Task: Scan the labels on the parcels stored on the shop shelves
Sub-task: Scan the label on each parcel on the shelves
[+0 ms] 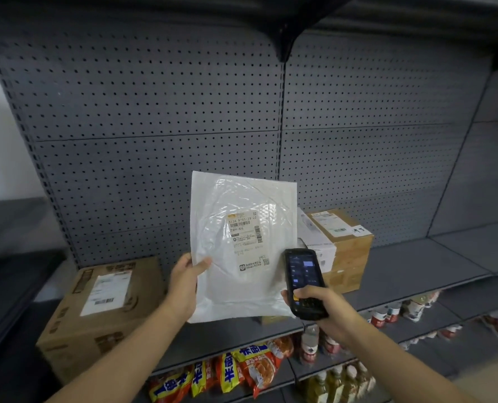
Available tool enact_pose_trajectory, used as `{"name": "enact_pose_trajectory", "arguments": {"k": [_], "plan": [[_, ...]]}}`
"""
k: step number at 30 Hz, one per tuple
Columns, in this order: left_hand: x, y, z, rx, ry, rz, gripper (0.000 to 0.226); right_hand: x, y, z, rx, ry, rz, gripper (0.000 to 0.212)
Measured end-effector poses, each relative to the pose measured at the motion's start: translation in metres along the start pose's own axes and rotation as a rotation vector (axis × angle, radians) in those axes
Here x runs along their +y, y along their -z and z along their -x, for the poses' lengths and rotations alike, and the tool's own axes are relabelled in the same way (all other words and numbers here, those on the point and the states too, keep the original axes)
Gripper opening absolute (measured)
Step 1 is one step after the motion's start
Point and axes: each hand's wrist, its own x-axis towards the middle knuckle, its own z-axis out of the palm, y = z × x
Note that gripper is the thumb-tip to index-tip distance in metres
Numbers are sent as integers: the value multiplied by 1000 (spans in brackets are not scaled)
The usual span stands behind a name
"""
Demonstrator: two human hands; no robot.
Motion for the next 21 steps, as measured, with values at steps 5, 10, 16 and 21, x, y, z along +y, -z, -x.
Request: {"name": "enact_pose_trajectory", "arguments": {"k": [5, 10, 16, 21], "plan": [[-3, -71, -44, -58, 72, 42, 18, -52, 43, -44, 62, 72, 70, 74], [-15, -125, -97, -78, 186, 62, 31, -99, 85, -79, 50, 95, 15, 57], [-56, -169, -126, 35, 340, 0, 29, -128, 121, -110, 116, 81, -3, 56], [-75, -183, -149, 146, 457, -21, 26, -133, 133, -129, 156, 84, -26, 42]]}}
